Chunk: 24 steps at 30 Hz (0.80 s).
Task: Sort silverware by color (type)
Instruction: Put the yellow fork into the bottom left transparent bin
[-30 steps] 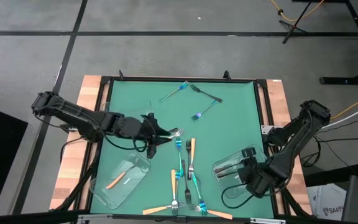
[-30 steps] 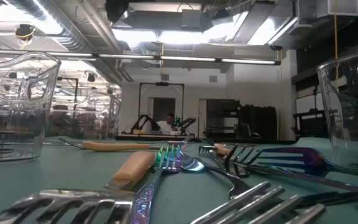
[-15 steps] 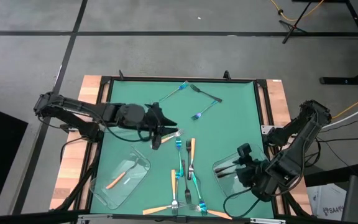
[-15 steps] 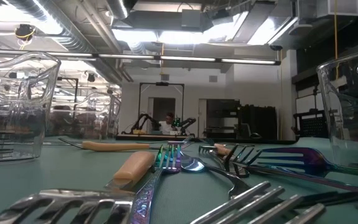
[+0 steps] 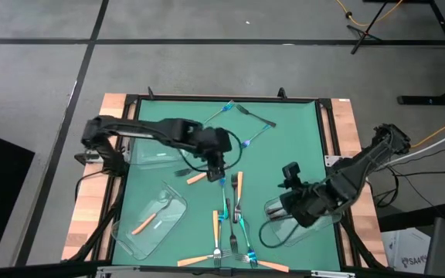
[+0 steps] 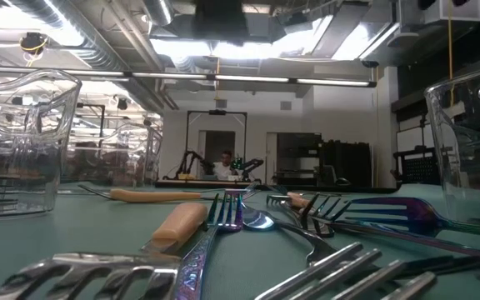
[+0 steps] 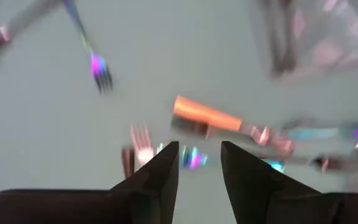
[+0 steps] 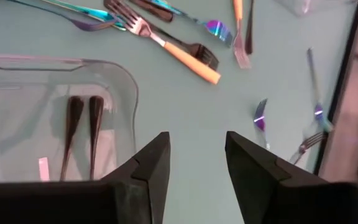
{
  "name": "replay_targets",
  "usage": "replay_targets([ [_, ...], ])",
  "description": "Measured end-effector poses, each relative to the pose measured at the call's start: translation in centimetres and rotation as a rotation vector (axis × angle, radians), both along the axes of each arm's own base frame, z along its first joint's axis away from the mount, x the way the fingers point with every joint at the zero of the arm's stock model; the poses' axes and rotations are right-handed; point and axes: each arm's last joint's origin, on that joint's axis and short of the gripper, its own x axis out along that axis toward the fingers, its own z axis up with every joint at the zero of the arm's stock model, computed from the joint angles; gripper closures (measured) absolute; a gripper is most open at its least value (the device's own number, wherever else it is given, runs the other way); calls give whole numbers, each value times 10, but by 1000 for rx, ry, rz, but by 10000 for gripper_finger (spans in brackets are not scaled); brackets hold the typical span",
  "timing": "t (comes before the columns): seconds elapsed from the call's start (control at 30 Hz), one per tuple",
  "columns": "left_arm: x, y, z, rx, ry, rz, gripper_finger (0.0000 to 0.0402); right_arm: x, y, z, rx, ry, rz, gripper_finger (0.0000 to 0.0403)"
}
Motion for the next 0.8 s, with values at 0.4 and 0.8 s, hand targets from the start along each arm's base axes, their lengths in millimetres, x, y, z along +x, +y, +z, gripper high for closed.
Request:
replay_targets([
  [0.4,26,1,-77,-33,331,4,288,9,-12,-1,62,42,-44,256],
  [0.8,40,1,-126,-19,489,-16,288,10,-11,0,72,31,-41,256],
])
